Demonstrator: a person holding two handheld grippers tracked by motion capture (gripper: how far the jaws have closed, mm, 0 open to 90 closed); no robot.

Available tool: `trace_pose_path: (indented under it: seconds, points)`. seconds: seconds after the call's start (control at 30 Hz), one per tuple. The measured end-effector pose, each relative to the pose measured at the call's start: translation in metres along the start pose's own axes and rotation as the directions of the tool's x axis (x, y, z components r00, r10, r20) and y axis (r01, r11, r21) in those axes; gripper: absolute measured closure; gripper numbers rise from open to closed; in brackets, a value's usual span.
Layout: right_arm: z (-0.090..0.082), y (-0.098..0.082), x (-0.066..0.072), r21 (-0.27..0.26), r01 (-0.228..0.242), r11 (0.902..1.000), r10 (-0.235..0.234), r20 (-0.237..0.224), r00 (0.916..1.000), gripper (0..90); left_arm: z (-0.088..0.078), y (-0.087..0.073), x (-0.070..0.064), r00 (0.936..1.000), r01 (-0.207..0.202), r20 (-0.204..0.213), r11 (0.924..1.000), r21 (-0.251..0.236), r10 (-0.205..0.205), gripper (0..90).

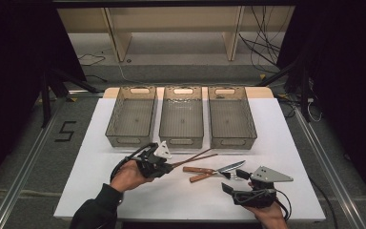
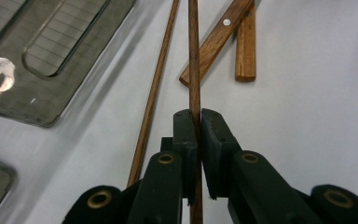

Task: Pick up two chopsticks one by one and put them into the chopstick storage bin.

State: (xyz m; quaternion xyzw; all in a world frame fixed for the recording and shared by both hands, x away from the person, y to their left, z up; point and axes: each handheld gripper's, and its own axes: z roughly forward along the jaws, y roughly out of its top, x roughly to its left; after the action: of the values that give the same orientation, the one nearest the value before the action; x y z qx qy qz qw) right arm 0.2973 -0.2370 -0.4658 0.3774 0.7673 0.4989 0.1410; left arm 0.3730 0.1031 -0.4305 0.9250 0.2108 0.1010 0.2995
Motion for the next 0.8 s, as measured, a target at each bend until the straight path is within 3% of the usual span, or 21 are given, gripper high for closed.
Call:
trace_pose_path:
  seconds: [0.23, 0.3, 0.43, 0.57, 0.6, 0.7, 0.8]
  points:
    - [0.001, 0.000, 0.000, 0.003, -0.011, 0.9999, 0.011, -0.004, 0.9999, 24.5, -0.013, -0.005, 0.002, 0.9987, 0.044, -0.023, 0.9984, -0.036, -0.045, 84.5]
    - [0.000, -0.001, 0.001, 0.003, -0.011, 0.9999, 0.011, -0.005, 0.9999, 24.5, -0.017, -0.008, 0.006, 0.9964, 0.076, -0.035, 0.9957, -0.054, -0.078, 84.5]
    - [-0.001, -0.001, 0.001, -0.004, -0.015, 0.9999, 0.015, -0.003, 0.9999, 24.5, -0.023, -0.010, 0.010, 0.9933, 0.100, -0.050, 0.9923, -0.073, -0.104, 84.5]
    - [-0.004, -0.002, 0.001, -0.009, -0.029, 0.9995, 0.029, 0.000, 0.9996, 24.5, -0.034, -0.011, 0.017, 0.9872, 0.131, -0.077, 0.9857, -0.106, -0.140, 84.5]
    - [-0.004, -0.003, 0.001, -0.011, -0.033, 0.9994, 0.033, -0.001, 0.9994, 24.5, -0.038, -0.013, 0.020, 0.9822, 0.153, -0.089, 0.9800, -0.127, -0.165, 84.5]
    - [-0.006, -0.003, 0.002, -0.016, -0.032, 0.9994, 0.032, 0.002, 0.9995, 24.5, -0.042, -0.017, 0.024, 0.9782, 0.166, -0.102, 0.9766, -0.137, -0.181, 84.5]
    - [-0.007, -0.003, 0.003, -0.018, -0.033, 0.9993, 0.033, 0.002, 0.9994, 24.5, -0.047, -0.023, 0.031, 0.9674, 0.203, -0.120, 0.9656, -0.163, -0.223, 84.5]
